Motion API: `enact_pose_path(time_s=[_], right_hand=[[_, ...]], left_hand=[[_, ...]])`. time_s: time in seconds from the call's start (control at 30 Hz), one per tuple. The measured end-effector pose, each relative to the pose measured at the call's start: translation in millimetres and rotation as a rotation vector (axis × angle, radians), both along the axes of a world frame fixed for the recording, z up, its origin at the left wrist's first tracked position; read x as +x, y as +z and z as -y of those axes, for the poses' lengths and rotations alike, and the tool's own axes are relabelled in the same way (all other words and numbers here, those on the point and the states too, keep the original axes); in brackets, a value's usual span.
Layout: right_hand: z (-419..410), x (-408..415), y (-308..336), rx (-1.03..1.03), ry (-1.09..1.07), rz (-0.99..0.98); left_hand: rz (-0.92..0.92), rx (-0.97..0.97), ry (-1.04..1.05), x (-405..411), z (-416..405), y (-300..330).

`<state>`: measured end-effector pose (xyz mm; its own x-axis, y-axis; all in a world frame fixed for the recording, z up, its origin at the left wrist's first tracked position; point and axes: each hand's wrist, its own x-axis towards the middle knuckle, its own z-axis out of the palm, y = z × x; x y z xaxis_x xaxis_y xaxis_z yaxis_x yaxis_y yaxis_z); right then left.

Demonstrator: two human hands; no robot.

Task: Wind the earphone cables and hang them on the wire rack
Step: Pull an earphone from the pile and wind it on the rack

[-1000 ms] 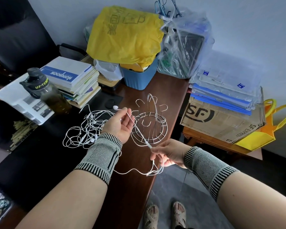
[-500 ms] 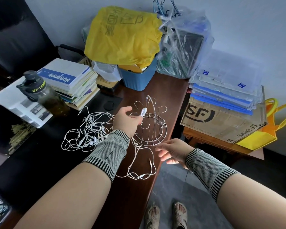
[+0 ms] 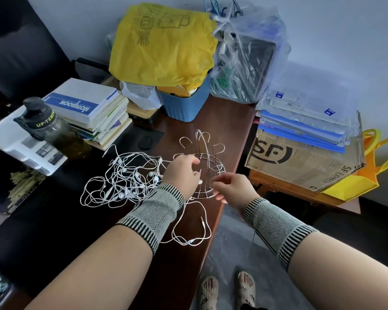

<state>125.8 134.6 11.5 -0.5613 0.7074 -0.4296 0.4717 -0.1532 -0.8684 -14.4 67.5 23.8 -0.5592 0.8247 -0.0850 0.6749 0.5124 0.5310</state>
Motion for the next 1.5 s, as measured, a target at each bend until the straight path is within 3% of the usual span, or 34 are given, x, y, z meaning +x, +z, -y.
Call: enact_pose_path(time_s=[0.13, 0.37, 0.57, 0.73, 1.0, 1.23, 1.3, 1.5], right_hand=[[3.6, -19.9, 4.4, 0.37, -0.014, 0.038], [11.5, -48.3, 1.4, 0.712, 0.43, 0.325], [2.2, -55.4, -2.5, 0.757, 0.457, 0.426], [-16.5, -64.1, -2.1, 0.689, 0.351, 0.415], [-55.7, -75.9, 0.9, 0.589, 0.202, 0.392], [-27.7, -49.8, -4.8, 0.657, 0.09, 0.304], [-12.0, -41.6, -10.7, 0.539, 0.003, 0.245], [16.9, -49.7, -12.1, -0.23, -0.061, 0.002]], left_hand=[[-0.002, 0.097, 0.009, 1.0, 10.1, -2.8], [0.058, 0.171, 0.075, 4.3, 18.0, -12.9], [0.157, 0.181, 0.197, -4.2, 22.7, -25.2], [0.501, 0.124, 0.22, -10.0, 22.1, -33.3], [0.809, 0.099, 0.248, -16.2, 32.5, -33.5], [0.692, 0.084, 0.202, -19.0, 39.1, -35.0], [0.64, 0.085, 0.167, -16.9, 38.3, -32.9], [0.546, 0.035, 0.069, -7.3, 36.2, -28.3]])
